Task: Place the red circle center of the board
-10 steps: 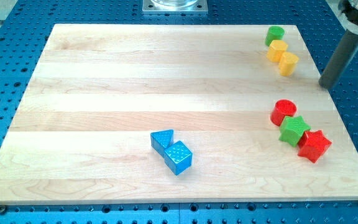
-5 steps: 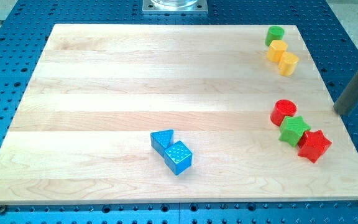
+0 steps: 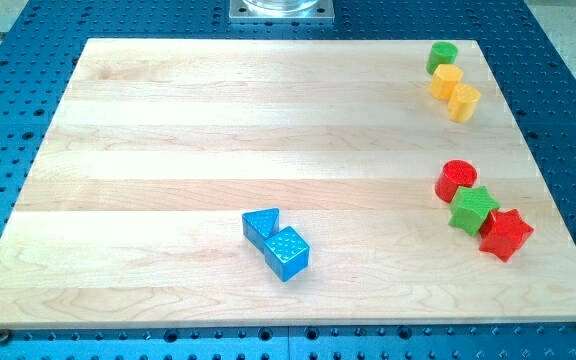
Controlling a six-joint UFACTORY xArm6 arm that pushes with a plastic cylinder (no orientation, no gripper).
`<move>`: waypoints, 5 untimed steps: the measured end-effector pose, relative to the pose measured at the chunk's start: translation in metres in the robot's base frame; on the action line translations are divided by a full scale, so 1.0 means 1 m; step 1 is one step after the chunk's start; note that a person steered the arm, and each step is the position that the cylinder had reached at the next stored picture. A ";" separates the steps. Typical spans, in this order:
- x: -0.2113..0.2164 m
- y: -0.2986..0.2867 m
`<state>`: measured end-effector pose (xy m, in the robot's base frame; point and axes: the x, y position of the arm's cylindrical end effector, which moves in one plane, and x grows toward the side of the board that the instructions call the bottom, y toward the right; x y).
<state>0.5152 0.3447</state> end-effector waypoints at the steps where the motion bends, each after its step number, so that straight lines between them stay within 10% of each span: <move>1: -0.003 0.000; 5: -0.011 0.001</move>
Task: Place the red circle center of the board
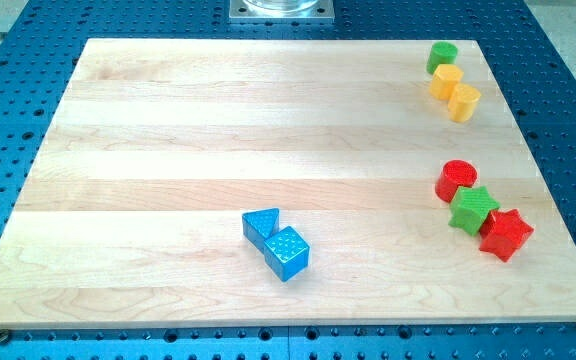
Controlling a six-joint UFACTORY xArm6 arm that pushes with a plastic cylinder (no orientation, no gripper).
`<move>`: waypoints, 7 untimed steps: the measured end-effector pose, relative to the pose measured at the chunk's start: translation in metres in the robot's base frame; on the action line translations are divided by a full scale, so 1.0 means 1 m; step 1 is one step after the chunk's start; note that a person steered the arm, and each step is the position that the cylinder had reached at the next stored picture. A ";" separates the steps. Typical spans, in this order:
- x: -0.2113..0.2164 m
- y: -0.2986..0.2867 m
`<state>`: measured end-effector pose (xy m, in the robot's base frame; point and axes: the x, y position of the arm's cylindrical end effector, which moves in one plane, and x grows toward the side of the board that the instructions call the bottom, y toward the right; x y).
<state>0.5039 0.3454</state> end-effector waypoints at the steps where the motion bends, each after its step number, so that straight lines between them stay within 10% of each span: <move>1: -0.016 0.000; 7: -0.049 -0.037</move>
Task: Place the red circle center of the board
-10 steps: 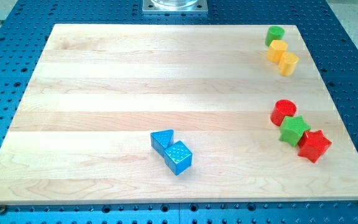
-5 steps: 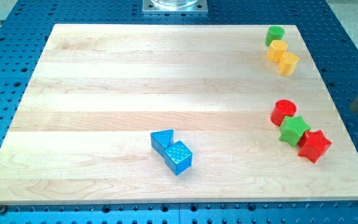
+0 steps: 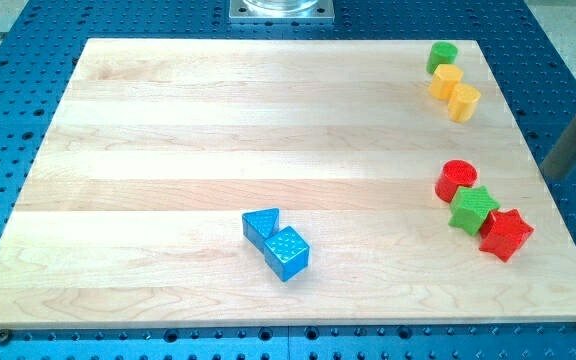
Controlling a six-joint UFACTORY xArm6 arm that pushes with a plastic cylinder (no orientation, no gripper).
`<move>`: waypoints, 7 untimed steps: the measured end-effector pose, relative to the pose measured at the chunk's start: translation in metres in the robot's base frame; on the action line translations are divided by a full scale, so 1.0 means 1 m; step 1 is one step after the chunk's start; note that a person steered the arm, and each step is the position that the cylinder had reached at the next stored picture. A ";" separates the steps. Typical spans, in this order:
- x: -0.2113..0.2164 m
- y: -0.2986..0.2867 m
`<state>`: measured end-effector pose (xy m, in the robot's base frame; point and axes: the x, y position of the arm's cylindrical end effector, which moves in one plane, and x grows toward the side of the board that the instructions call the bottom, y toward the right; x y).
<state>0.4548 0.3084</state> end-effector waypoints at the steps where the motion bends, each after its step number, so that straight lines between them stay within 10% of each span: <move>1: 0.044 -0.012; 3: -0.007 -0.161; 4: -0.020 -0.130; 7: 0.083 -0.189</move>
<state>0.5381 0.1197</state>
